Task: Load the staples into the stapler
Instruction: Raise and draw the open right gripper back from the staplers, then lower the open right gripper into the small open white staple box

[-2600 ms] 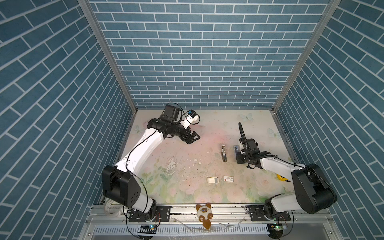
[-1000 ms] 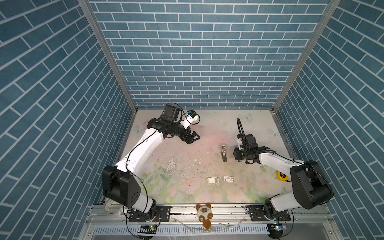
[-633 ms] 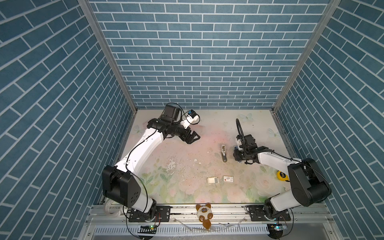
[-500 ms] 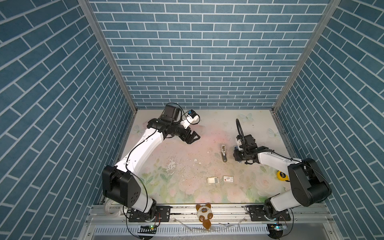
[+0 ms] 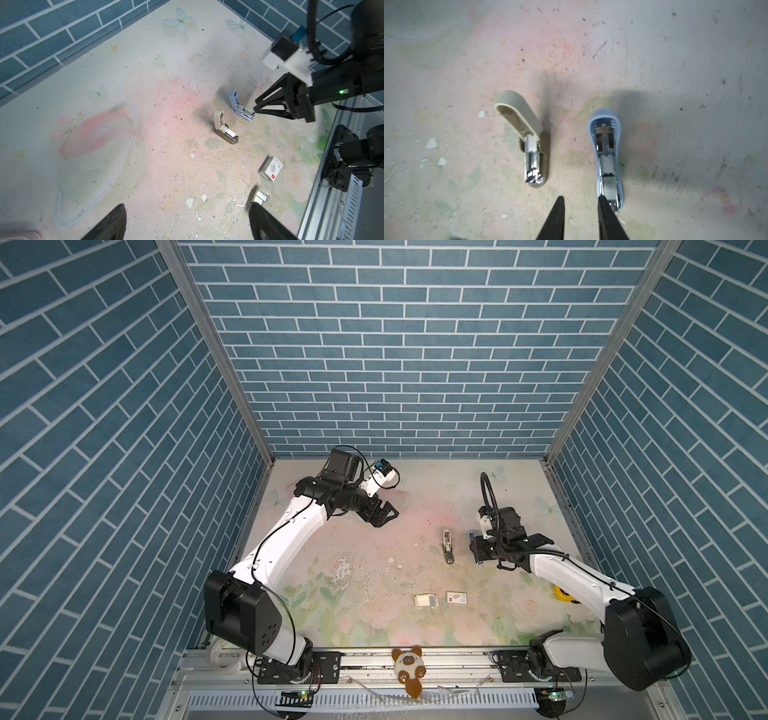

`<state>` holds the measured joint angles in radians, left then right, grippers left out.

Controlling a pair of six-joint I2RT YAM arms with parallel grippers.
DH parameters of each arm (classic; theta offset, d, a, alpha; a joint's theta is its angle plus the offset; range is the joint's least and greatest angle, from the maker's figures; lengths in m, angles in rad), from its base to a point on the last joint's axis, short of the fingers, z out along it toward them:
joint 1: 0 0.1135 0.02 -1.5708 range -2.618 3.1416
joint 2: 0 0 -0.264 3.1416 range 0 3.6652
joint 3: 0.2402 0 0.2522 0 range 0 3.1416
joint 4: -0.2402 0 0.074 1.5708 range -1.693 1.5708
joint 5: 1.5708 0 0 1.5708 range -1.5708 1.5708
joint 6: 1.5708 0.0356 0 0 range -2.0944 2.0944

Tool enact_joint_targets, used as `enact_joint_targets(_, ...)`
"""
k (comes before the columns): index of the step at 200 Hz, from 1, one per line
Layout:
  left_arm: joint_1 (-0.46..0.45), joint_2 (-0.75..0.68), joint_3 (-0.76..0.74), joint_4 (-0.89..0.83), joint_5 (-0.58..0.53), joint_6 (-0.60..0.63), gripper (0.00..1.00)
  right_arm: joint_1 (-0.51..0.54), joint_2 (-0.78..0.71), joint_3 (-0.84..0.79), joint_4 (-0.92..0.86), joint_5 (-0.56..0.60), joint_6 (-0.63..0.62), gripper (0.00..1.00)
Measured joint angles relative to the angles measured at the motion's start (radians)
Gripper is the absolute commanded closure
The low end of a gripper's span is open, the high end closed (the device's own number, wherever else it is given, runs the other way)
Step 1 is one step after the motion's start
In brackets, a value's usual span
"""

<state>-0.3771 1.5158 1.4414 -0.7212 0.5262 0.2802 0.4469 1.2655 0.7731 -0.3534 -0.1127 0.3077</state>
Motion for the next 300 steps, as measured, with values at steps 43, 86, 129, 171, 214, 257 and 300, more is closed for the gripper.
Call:
enact_joint_targets(43,0.0,0.001,0.008,0.001,-0.039,-0.011,0.07,0.166,-0.091,0.037,-0.09,-0.051,0.115,0.73)
enact_joint_targets(86,0.0,0.001,0.011,0.002,-0.059,-0.027,0.07,0.342,-0.087,0.027,-0.103,-0.112,0.275,0.73)
enact_joint_targets(129,0.0,-0.011,0.011,0.005,-0.068,-0.042,0.07,0.468,-0.002,0.028,-0.09,-0.154,0.398,0.75)
enact_joint_targets(171,0.0,-0.035,0.011,0.011,-0.071,-0.052,0.07,0.555,0.128,0.058,-0.084,-0.145,0.475,0.76)
enact_joint_targets(214,0.0,-0.045,0.011,0.024,-0.07,-0.057,0.06,0.601,0.193,0.101,-0.092,-0.099,0.509,0.77)
enact_joint_targets(257,0.0,-0.046,0.011,0.029,-0.069,-0.06,0.07,0.611,0.22,0.101,-0.109,-0.054,0.523,0.78)
enact_joint_targets(300,0.0,-0.046,0.011,0.031,-0.069,-0.06,0.07,0.62,0.256,0.102,-0.119,-0.017,0.525,0.78)
